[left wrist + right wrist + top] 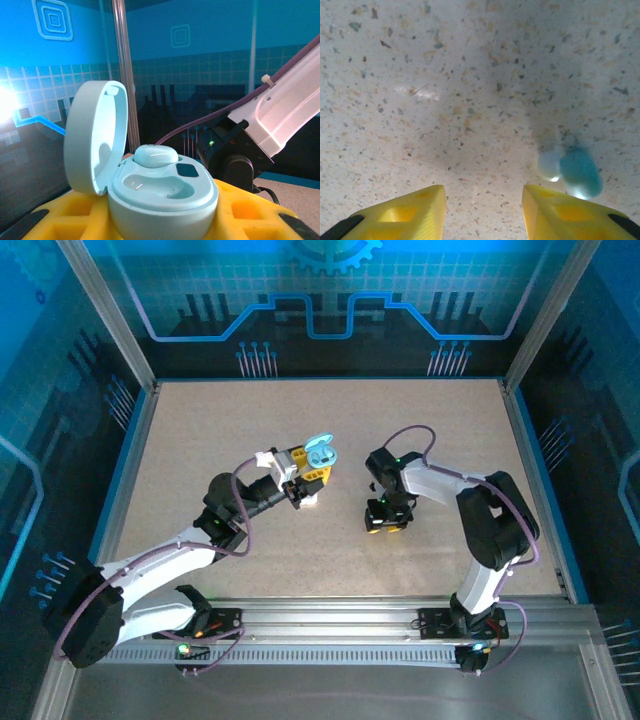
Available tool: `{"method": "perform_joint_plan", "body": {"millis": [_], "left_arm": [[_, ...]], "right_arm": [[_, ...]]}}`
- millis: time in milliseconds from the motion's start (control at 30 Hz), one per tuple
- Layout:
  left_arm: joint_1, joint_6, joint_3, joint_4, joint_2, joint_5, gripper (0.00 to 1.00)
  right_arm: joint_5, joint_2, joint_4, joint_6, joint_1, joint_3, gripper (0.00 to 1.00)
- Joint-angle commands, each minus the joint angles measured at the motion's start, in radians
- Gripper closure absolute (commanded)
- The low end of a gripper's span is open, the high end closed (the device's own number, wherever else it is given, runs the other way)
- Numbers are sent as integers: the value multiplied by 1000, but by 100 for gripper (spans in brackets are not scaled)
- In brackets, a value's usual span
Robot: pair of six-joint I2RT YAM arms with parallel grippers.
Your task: Insert the wireless bluetooth earbuds into the charging case
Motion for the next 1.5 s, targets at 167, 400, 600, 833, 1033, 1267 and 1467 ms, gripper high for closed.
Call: {"method": "perform_joint_plan", "body": {"millis": [167, 400, 600, 833, 1033, 1267, 1467], "left_arm": [[-5, 11, 12, 24, 10, 2, 68], [-5, 11, 13, 24, 11, 3, 68], [-5, 12, 10, 20, 9, 2, 68], [-5, 10, 12, 24, 13, 5, 68], [-5, 14, 6, 19, 4, 0, 68], [-5, 14, 5, 20, 3, -3, 68], [-5, 15, 4, 18, 0, -4, 68]], "right_arm": [[-23, -72, -27, 25, 2, -42, 54], [18, -49, -38, 71, -26, -62, 54], [35, -55, -23, 76, -52, -69, 54], [44, -35, 14, 72, -72, -44, 54], [46, -22, 31, 69, -88, -20, 54], [35, 19, 36, 40, -90, 28, 54], [43, 56, 36, 14, -90, 71, 54]]}}
